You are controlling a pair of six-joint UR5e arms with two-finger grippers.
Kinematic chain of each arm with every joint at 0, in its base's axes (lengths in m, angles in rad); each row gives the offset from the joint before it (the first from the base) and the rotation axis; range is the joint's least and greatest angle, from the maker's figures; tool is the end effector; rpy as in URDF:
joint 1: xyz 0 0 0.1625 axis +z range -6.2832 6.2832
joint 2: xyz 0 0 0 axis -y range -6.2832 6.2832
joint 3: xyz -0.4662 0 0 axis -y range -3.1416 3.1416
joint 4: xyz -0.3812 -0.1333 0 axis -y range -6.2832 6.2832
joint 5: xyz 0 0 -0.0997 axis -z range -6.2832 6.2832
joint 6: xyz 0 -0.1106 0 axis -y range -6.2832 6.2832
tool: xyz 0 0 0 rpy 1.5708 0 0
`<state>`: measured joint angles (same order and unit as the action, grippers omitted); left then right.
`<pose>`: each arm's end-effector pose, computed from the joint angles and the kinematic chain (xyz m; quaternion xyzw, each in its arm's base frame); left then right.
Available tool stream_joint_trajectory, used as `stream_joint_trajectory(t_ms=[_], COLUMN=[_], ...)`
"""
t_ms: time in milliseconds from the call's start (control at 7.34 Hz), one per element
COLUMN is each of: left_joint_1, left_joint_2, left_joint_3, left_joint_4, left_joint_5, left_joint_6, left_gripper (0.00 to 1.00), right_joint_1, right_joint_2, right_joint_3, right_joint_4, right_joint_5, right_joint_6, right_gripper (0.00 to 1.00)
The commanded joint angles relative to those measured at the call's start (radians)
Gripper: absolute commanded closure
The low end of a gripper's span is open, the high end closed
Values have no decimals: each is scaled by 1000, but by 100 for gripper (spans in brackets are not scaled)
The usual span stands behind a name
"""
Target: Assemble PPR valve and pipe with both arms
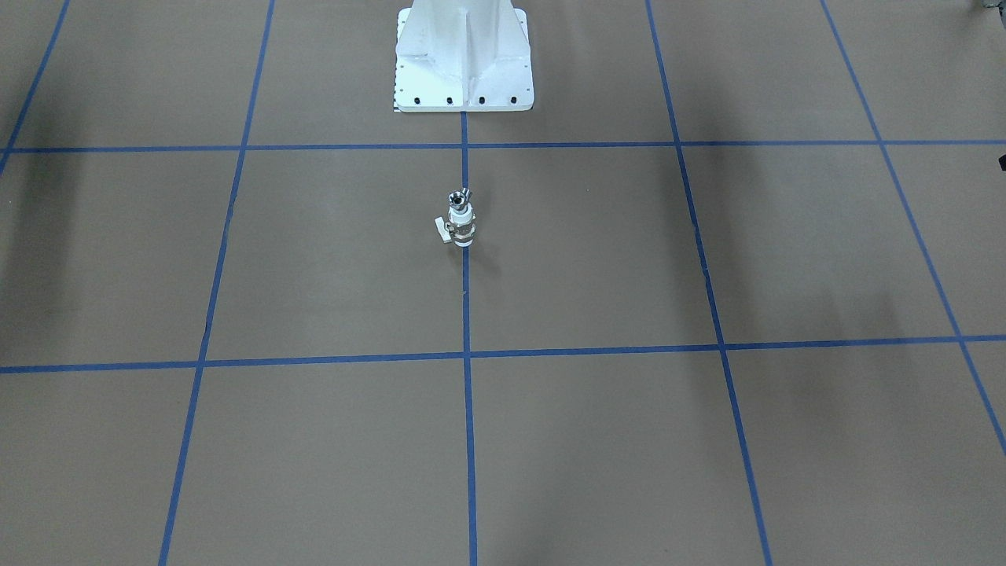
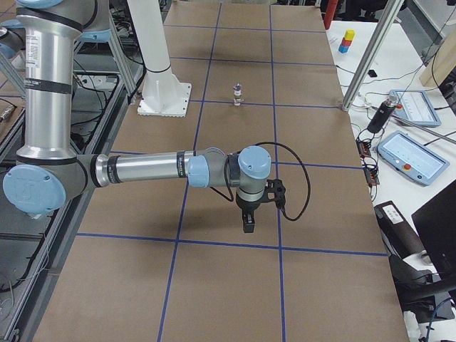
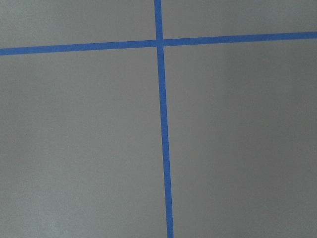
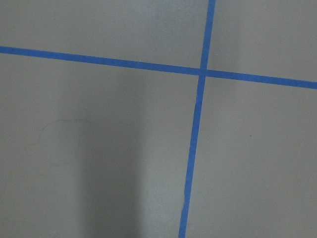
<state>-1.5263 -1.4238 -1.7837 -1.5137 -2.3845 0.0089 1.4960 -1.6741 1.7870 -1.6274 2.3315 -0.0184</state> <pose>-0.0345 -0.4144 0.6736 -0.0030 0.3957 0.0263 0.9180 0.0244 -0.4378 0.6576 0.0157 -0.3717 -0.0537 0.9267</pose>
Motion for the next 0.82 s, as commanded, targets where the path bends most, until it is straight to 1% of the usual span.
stream_joint_trajectory(t_ms=[0, 681], left_joint_1=[-8, -8], left_joint_2=[0, -12], left_joint_3=[-2, 12], left_joint_4=[-23, -34], left_joint_5=[5, 17], left_joint_6=[21, 3], left_gripper=[0, 0], right_joint_1=[0, 0], right_joint_2=[-1, 2], right_joint_3=[0, 2], right_joint_4=[-2, 1], right_joint_5=[-11, -11], right_joint_6=[0, 0], right_gripper=[0, 0])
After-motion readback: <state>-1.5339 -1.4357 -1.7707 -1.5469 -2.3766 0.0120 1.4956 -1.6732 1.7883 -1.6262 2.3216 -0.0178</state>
